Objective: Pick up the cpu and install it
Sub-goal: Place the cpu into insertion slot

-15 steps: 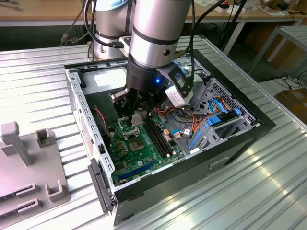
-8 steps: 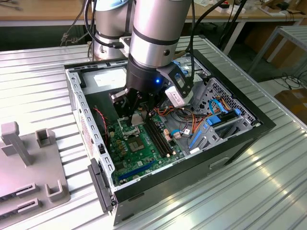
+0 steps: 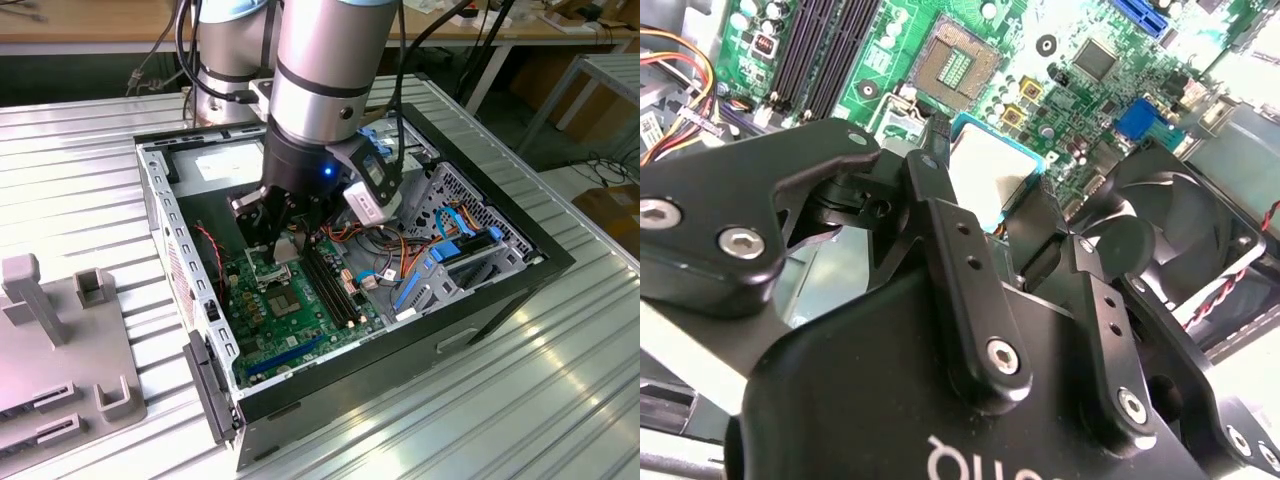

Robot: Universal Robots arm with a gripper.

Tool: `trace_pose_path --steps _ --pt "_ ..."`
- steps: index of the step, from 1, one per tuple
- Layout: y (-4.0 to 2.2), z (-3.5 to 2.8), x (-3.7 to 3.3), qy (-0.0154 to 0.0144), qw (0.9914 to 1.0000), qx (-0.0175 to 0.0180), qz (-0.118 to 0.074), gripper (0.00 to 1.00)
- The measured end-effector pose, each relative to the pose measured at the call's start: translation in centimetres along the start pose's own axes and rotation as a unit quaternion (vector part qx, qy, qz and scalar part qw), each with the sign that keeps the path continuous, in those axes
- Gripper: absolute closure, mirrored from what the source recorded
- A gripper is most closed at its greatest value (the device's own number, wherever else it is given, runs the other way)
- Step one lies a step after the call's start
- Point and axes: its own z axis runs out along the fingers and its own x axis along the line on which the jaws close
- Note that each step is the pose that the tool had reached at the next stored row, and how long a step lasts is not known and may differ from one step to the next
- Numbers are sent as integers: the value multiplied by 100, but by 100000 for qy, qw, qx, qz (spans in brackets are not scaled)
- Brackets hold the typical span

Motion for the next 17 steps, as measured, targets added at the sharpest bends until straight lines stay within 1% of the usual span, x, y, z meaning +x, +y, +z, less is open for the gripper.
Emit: trace_pose_path --steps 5,11,14,17 --pt "-20 56 -1 0 100000 -2 1 53" --pt "-23 156 -3 2 100000 0 -3 53" --pt "-23 174 -3 3 100000 5 -4 53" --pt "-22 176 -3 4 100000 3 -4 53"
